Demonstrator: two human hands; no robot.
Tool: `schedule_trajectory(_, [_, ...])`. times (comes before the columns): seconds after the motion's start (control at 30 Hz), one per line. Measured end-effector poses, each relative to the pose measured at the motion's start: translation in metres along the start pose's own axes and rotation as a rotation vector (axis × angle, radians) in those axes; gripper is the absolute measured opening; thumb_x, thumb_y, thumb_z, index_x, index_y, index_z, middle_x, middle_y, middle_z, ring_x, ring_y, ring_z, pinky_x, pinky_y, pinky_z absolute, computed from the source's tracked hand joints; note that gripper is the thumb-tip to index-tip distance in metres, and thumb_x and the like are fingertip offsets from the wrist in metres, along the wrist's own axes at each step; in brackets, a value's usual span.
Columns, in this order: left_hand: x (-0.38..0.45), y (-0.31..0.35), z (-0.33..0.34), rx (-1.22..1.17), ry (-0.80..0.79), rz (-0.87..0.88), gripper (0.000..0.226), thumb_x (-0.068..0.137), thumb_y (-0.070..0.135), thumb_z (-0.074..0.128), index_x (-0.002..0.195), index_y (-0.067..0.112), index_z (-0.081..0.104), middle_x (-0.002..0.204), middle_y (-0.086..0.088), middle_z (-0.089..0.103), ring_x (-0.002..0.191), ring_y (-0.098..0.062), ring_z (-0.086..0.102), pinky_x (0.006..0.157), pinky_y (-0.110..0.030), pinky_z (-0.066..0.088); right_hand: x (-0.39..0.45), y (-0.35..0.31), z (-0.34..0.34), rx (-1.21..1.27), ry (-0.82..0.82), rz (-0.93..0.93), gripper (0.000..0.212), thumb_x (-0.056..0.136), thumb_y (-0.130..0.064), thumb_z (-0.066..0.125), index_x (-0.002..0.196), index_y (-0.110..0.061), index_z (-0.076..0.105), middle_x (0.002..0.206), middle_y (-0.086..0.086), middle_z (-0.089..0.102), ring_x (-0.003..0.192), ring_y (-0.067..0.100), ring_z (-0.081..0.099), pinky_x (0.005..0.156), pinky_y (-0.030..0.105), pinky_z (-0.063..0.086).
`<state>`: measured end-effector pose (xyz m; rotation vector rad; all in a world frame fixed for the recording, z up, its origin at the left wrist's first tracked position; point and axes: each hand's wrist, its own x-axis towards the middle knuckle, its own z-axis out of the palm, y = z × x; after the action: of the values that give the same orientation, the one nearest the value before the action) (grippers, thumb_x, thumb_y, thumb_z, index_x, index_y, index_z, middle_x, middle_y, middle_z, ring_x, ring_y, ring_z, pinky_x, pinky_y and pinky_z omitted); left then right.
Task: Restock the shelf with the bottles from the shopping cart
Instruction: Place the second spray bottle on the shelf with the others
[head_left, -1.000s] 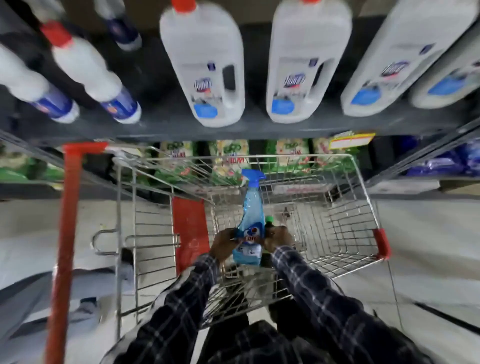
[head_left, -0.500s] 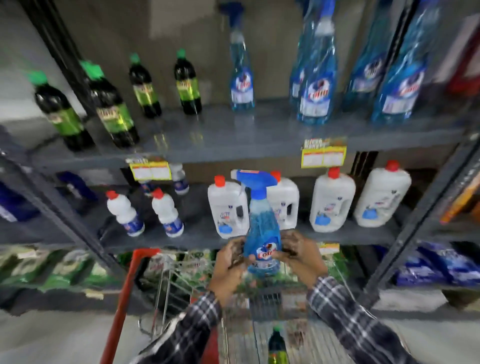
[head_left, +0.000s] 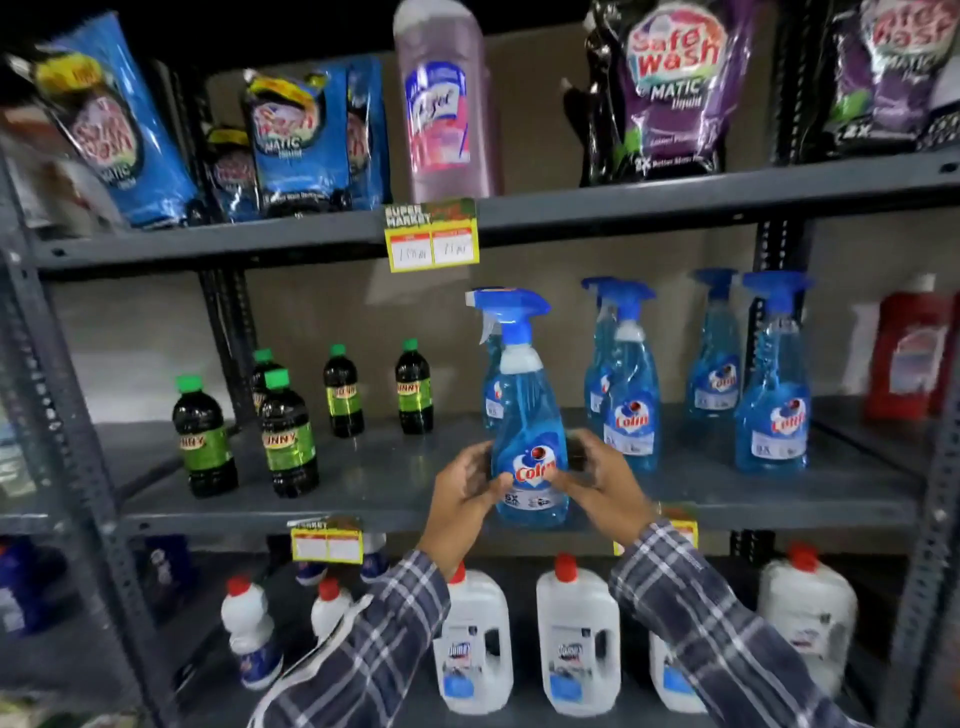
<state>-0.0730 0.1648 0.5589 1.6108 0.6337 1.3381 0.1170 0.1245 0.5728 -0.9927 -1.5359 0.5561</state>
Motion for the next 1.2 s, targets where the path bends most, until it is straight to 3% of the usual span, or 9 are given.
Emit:
schedule_trajectory(0.13, [0.037,-0.003,-0.004,0.062,0.005,0.005,0.041,0.086,-0.003,0.066,0.123,0.008,0.056,0.113,-0.006,0.071,0.096,-0.005,0.071,0.081,-0.019,0.058,0.038,0.015,0.005,0.087,-0.022,0.027,0.027,0.089,0.002,0.062,0.110,-0.008,0.048,0.107,0.006,0.066,0.096,0.011,0.067,0.080,0.022,0.057])
schedule_trajectory(0.33, [0.076,-0.022,-0.018,0.179,-0.007,-0.019,0.038,0.082,-0.003,0.071,0.114,0.016,0.063,0.105,0.001,0.074,0.093,-0.003,0.072,0.077,-0.018,0.057,0.076,0.054,0.018,0.143,-0.022,0.143,0.032,0.093,-0.002,0.057,0.122,-0.002,0.044,0.123,0.017,0.063,0.112,0.024,0.065,0.086,0.028,0.059])
schedule_trajectory(0.5, [0.092,-0.039,-0.025,0.199,0.020,-0.049,0.037,0.083,-0.003,0.069,0.119,0.005,0.061,0.108,-0.008,0.073,0.091,-0.002,0.072,0.076,-0.017,0.057,0.096,0.070,0.028,0.094,-0.023,0.146,0.036,0.093,-0.005,0.058,0.126,0.001,0.044,0.127,0.020,0.062,0.116,0.029,0.063,0.086,0.026,0.058])
schedule_trajectory(0.8, [0.106,-0.055,-0.033,0.172,-0.034,-0.089,0.038,0.093,0.000,0.056,0.131,0.001,0.051,0.121,-0.010,0.064,0.095,0.005,0.068,0.083,-0.015,0.056,0.106,0.083,0.037,0.064,-0.004,0.156,0.044,0.092,-0.006,0.061,0.130,-0.004,0.039,0.127,0.012,0.059,0.108,0.011,0.063,0.083,0.019,0.057])
schedule_trajectory(0.9, [0.107,-0.057,-0.033,0.198,-0.040,-0.082,0.038,0.095,0.001,0.053,0.133,0.004,0.049,0.124,-0.008,0.062,0.096,0.007,0.067,0.083,-0.014,0.055,0.105,0.083,0.040,0.042,0.009,0.156,0.045,0.092,-0.005,0.061,0.130,-0.003,0.038,0.123,0.008,0.060,0.115,0.020,0.062,0.086,0.023,0.056])
schedule_trajectory(1.0, [0.106,-0.056,-0.033,0.249,-0.050,-0.098,0.043,0.094,-0.007,0.052,0.135,0.002,0.046,0.131,-0.012,0.059,0.112,-0.013,0.063,0.084,-0.011,0.054,0.099,0.077,0.041,0.020,0.013,0.168,0.046,0.090,-0.004,0.062,0.129,-0.003,0.038,0.121,0.006,0.060,0.123,0.031,0.058,0.099,0.039,0.052])
schedule_trajectory(1.07, [0.096,-0.053,-0.033,0.248,-0.021,-0.094,0.055,0.090,-0.009,0.055,0.142,0.003,0.039,0.142,-0.016,0.053,0.126,-0.025,0.056,0.087,-0.011,0.054,0.088,0.073,0.041,-0.023,0.018,0.164,0.053,0.089,-0.013,0.066,0.134,-0.010,0.037,0.128,0.004,0.060,0.124,0.025,0.059,0.105,0.047,0.048])
schedule_trajectory(1.13, [0.072,-0.045,-0.029,0.195,0.100,-0.087,0.068,0.089,-0.006,0.060,0.149,0.007,0.029,0.145,-0.014,0.049,0.127,-0.028,0.056,0.087,-0.015,0.056,0.065,0.063,0.042,-0.053,0.071,0.147,0.062,0.089,-0.021,0.067,0.141,-0.016,0.035,0.133,-0.005,0.056,0.125,0.012,0.056,0.107,0.039,0.047])
schedule_trajectory(1.2, [0.031,-0.034,-0.025,0.134,0.230,0.017,0.059,0.092,0.001,0.060,0.145,0.010,0.037,0.135,-0.012,0.059,0.114,-0.029,0.065,0.086,-0.027,0.058,0.029,0.047,0.042,-0.085,0.198,0.063,0.056,0.091,-0.019,0.064,0.142,-0.014,0.039,0.131,-0.011,0.055,0.126,0.005,0.053,0.104,0.025,0.046])
